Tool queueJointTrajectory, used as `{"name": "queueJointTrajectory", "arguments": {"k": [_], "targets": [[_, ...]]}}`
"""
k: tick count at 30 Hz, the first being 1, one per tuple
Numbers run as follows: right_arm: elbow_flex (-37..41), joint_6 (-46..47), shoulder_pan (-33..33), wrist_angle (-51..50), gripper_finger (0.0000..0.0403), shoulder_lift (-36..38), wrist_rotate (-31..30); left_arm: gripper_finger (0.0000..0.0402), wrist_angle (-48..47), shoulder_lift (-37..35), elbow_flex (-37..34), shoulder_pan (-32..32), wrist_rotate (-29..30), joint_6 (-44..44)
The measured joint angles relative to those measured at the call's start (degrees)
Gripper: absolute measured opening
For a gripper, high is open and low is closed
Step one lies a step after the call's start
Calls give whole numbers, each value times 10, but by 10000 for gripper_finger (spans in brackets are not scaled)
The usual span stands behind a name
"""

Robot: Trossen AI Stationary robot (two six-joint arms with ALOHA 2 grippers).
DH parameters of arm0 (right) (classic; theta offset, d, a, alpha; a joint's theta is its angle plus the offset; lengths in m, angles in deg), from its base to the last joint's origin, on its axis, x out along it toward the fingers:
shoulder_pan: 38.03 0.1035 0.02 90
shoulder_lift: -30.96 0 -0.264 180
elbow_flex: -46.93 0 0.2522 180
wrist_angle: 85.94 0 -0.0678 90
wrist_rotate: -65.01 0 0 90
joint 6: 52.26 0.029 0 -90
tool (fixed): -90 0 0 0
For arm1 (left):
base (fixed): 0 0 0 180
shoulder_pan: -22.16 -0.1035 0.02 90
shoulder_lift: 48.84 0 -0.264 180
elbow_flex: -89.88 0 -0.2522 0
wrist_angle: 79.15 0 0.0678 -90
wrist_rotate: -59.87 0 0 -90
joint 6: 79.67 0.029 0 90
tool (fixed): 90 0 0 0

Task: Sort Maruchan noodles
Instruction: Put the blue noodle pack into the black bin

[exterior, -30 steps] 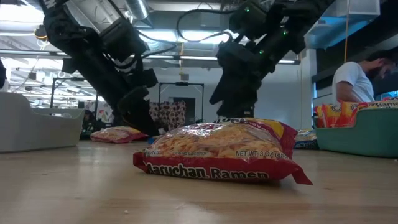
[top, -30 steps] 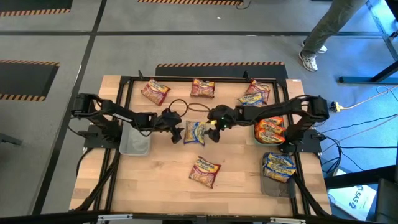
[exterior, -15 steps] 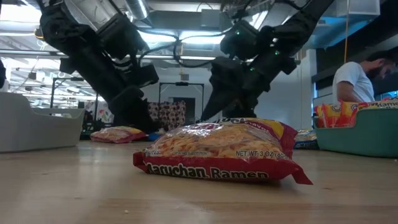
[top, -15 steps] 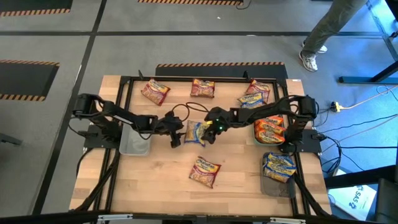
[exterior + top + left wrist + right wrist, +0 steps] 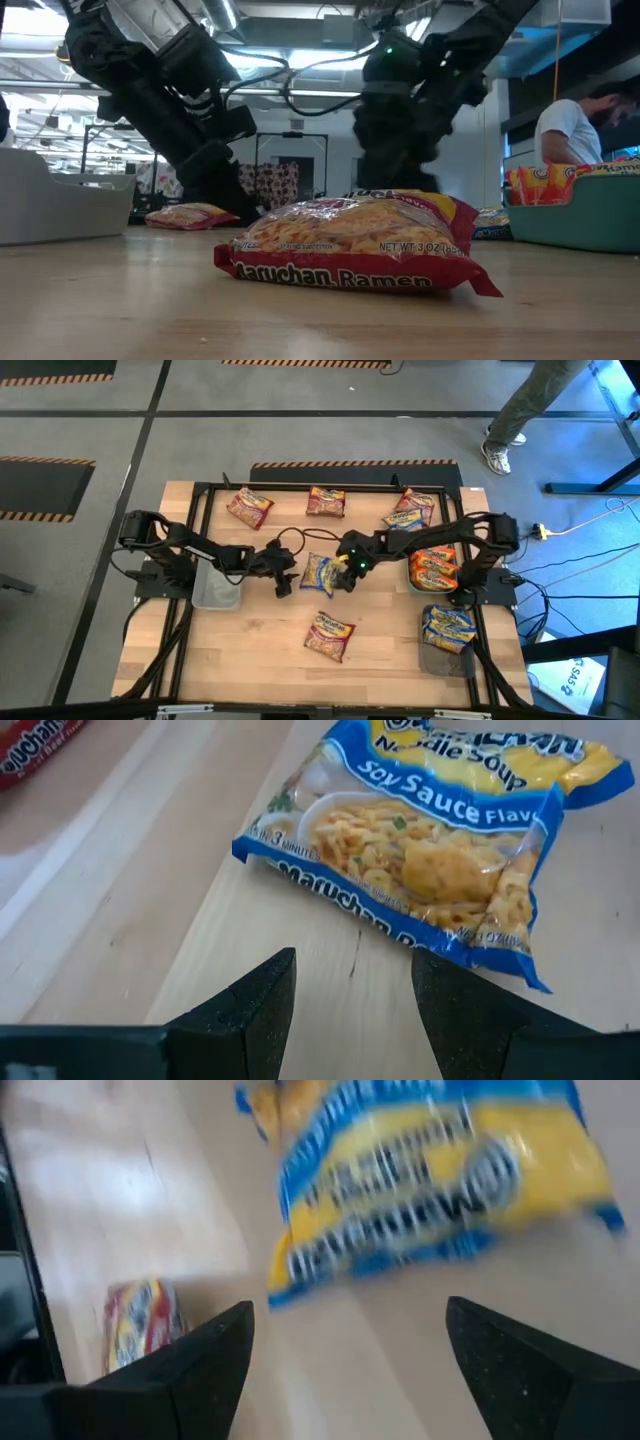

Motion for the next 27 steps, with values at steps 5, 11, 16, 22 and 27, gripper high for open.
{"name": "queueJointTrajectory", "arguments": {"k": [5, 11, 16, 22, 27], "targets": [[11, 4, -6, -16, 317, 30, -19, 195, 12, 0, 0, 0, -7, 0], [118, 104, -5, 212, 317, 17, -1, 195, 37, 0, 0, 0, -8, 3], [169, 154, -4, 298, 317, 18, -48, 195, 76, 0, 0, -1, -9, 17], [170, 173, -4, 330, 317, -9, -85, 195, 76, 6, 0, -5, -9, 45], [169, 211, 2, 359, 317, -28, -91, 195, 89, 40, 1, -11, -7, 46]]}}
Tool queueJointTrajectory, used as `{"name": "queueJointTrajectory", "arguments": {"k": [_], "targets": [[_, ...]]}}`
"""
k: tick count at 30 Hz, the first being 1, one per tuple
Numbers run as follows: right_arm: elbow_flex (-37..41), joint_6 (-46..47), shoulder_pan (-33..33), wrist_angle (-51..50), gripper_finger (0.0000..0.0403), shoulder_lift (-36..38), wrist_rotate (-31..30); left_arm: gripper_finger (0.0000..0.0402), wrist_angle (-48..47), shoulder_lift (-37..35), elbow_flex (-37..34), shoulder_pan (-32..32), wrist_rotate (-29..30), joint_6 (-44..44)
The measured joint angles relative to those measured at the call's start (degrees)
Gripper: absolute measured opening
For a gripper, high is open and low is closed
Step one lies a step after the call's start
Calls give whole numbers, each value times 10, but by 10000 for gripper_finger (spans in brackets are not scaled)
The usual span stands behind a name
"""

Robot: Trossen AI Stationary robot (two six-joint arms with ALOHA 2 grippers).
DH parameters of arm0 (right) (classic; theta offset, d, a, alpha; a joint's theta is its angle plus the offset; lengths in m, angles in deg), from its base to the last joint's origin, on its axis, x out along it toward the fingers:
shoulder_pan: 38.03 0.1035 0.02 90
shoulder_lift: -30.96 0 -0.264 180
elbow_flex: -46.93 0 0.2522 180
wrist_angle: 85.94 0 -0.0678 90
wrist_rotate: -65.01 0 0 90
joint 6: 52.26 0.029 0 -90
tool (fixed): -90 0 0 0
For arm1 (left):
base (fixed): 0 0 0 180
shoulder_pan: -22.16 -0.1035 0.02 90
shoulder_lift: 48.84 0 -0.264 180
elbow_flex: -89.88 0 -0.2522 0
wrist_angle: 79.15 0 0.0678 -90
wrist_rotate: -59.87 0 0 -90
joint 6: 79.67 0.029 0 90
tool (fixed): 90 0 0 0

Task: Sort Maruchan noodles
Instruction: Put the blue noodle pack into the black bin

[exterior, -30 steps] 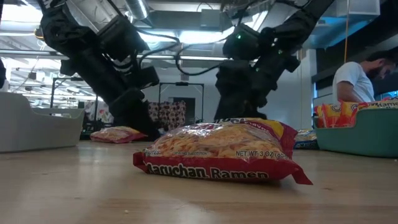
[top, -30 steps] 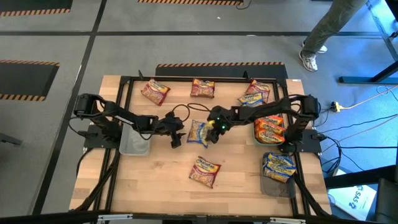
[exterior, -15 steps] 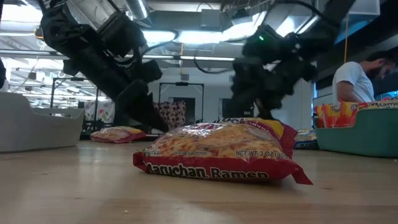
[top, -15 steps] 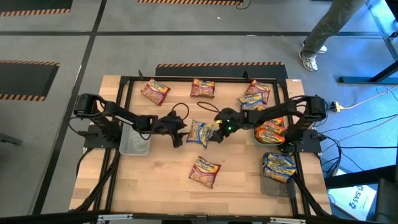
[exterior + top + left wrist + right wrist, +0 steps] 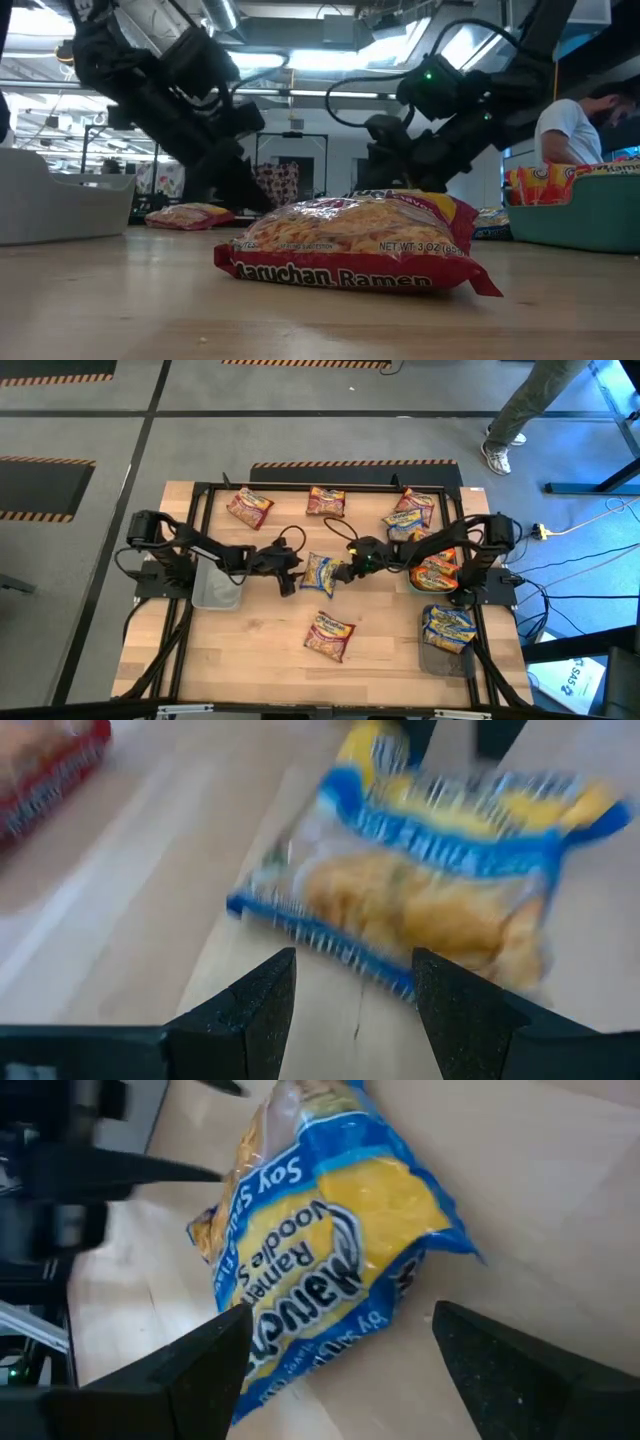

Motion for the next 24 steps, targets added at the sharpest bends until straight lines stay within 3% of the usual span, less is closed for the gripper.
{"name": "queueJointTrajectory", "arguments": {"k": [11, 24], "targets": [[-30, 28, 14, 44, 317, -43, -23, 195, 91, 91, 0, -4, -32, -16], [-51, -31, 22, 41, 309, -57, -38, 195, 117, 98, 0, -5, -38, -16]]}}
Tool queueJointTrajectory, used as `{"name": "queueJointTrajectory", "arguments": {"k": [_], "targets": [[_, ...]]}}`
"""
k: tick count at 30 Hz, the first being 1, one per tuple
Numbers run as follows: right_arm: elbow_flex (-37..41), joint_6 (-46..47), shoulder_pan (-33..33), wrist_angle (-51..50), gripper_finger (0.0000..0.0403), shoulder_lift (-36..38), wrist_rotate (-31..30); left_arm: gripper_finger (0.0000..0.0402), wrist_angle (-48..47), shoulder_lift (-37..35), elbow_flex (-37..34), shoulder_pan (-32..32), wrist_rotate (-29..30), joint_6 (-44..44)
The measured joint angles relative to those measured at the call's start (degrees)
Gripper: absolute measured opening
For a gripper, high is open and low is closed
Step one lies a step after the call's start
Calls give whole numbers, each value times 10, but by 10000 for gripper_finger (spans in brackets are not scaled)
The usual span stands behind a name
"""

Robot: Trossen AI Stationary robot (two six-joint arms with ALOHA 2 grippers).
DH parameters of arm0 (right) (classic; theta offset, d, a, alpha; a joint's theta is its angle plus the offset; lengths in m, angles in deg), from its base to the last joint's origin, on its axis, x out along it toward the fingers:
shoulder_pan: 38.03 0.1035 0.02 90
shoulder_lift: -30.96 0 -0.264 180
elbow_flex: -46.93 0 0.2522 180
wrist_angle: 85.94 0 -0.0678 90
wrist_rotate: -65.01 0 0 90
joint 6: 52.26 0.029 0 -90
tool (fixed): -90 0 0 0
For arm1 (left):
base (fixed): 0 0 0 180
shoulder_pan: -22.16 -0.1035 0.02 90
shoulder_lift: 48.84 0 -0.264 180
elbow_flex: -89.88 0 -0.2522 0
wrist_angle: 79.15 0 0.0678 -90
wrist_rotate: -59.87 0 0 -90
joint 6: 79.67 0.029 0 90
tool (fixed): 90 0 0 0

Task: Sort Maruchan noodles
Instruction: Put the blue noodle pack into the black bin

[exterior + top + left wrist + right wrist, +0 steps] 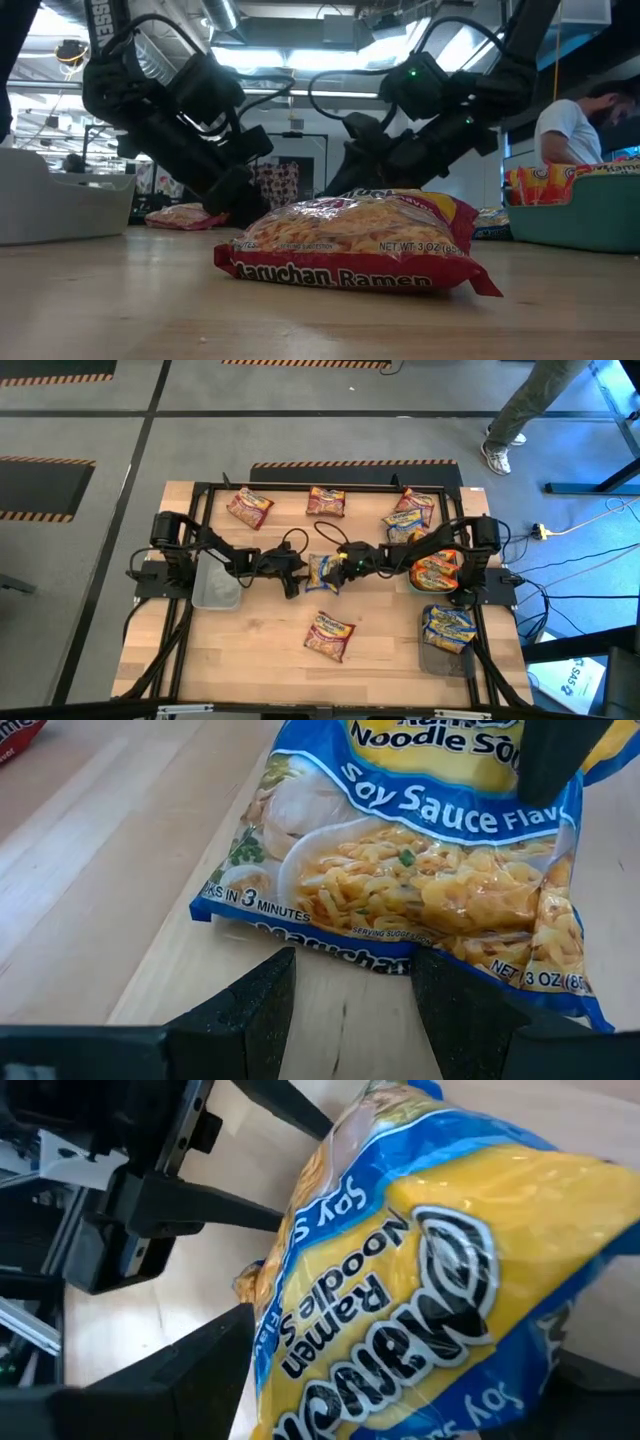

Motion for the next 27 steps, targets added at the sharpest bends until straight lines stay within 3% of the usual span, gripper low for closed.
{"name": "queueJointTrajectory", "arguments": {"k": [14, 22, 27], "targets": [[0, -45, 0, -2, 145, 0, -25, 195, 21, 1, -1, 0, -1, 0], [0, -94, -1, 4, 129, 4, -23, 195, 15, -10, -1, 0, 6, 0], [0, -137, 0, -32, 128, 45, -19, 195, -50, -66, 0, 1, 6, 4]]}}
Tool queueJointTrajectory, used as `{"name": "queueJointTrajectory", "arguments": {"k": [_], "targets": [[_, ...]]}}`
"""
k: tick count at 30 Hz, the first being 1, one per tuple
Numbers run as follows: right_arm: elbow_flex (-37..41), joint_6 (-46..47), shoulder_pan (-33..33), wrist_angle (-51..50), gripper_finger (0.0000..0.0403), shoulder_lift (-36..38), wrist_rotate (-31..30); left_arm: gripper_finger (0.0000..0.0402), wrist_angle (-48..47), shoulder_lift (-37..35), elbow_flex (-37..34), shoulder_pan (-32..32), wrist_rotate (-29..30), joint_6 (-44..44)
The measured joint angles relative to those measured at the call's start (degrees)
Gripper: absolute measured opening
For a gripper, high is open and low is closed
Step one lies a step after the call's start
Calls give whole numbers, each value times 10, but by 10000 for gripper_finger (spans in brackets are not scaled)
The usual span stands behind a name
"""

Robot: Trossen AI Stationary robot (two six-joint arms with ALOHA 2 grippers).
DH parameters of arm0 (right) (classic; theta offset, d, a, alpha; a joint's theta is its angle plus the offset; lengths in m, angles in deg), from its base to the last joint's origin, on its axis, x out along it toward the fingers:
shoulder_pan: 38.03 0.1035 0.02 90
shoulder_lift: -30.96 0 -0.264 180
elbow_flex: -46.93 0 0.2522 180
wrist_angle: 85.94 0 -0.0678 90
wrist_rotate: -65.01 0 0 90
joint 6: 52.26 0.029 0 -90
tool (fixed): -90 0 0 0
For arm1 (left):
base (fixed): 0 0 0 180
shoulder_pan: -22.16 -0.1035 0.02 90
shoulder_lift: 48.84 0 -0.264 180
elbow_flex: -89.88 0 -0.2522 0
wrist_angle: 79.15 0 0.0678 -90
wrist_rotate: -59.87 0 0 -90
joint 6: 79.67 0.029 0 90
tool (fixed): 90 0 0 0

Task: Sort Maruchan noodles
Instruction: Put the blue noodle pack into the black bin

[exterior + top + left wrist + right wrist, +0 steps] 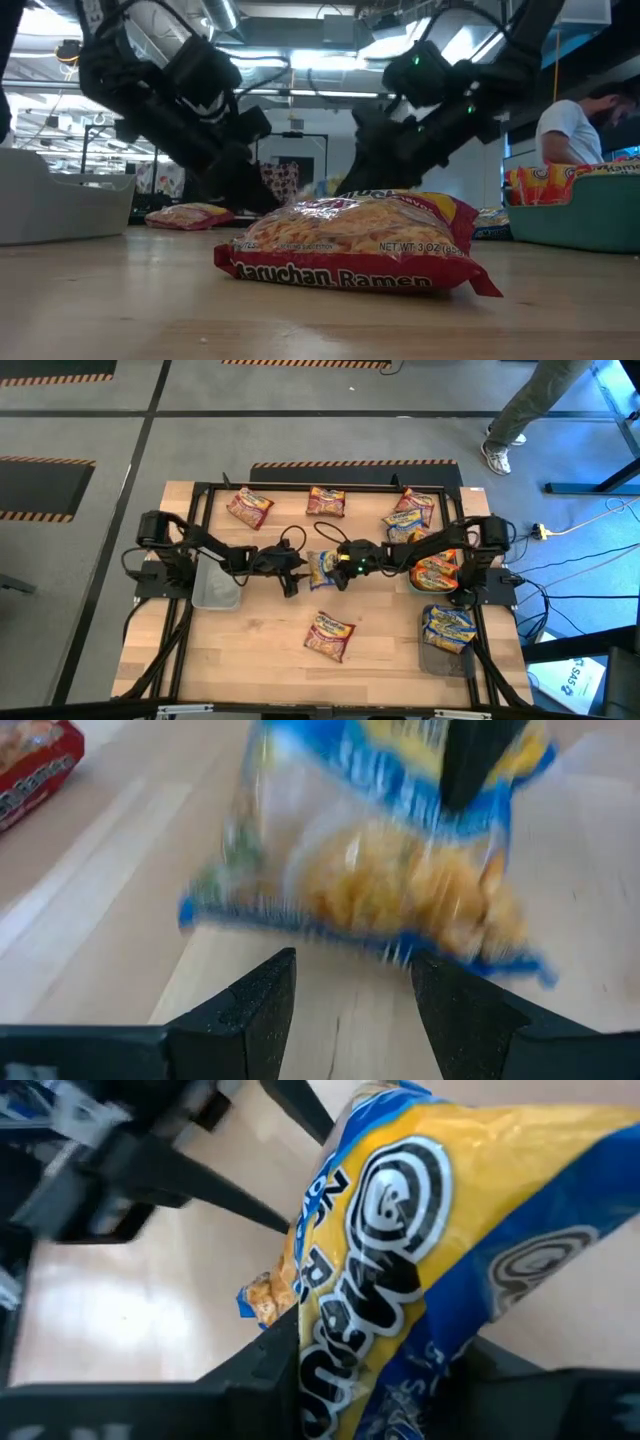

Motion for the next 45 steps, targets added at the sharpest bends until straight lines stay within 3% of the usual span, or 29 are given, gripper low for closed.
{"name": "queueJointTrajectory", "arguments": {"k": [6, 14, 20, 24, 29, 36, 45], "targets": [[0, -58, 15, -110, 128, 105, -1, 195, -66, -57, -1, 0, 12, 20], [0, -103, 57, -362, 128, 289, 10, 195, -64, -52, -1, 0, 13, 27], [0, -102, 127, -490, 128, 427, 28, 195, -60, -52, -1, -1, 13, 27], [-20, -28, 186, -501, 128, 481, 14, 195, -58, -52, -1, 0, 13, 27], [-93, 5, 258, -603, 128, 489, -28, 195, -57, -52, -1, 0, 13, 27], [-196, 150, 359, -792, 128, 453, -36, 195, -57, -52, -1, 0, 13, 27], [-209, 341, 496, -972, 128, 402, 15, 195, -57, -52, -1, 0, 13, 27]]}}
